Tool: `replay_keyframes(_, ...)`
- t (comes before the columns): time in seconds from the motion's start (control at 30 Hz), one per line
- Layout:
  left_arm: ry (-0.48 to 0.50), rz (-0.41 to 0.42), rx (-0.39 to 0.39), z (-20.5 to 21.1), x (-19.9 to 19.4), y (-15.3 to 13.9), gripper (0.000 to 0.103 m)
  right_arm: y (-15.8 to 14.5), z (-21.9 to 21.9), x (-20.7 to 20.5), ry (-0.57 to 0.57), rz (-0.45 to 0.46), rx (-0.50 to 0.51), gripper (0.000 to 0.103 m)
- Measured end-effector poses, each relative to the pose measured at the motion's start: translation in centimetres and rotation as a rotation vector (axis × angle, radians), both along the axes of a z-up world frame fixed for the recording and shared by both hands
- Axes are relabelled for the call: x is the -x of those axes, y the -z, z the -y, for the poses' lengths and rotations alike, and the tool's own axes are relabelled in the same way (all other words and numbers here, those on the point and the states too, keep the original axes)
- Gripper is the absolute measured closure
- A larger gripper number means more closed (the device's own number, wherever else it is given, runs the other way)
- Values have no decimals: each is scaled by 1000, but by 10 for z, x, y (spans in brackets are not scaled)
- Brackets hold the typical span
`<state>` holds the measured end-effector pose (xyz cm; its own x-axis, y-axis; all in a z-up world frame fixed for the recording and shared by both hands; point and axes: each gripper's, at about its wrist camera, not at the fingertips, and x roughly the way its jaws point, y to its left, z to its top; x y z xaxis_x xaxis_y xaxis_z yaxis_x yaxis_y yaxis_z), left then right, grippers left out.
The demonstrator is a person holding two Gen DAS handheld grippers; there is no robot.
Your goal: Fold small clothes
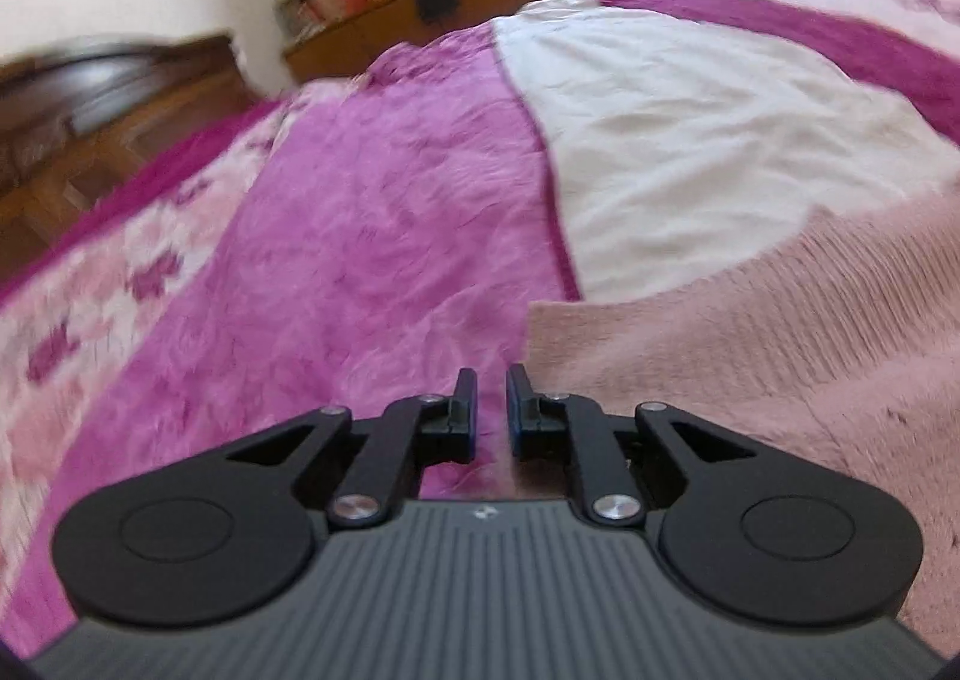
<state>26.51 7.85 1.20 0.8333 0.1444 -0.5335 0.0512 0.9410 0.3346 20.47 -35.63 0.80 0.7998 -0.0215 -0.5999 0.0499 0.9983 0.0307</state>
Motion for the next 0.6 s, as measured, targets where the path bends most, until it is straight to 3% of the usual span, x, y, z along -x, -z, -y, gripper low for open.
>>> replay_keyframes(0.17, -26, -36, 110, -19, 11, -16, 90, -14, 19, 7, 105, 19, -105, 86)
replay_keyframes(0.27, -27, -70, 127, -21, 22, -23, 90, -20, 22, 16, 132, 1, -122, 79)
replay_keyframes(0.6, -26, -178, 251, -24, 82, -42, 90, -45, 3, 98, 46, 53, -210, 64)
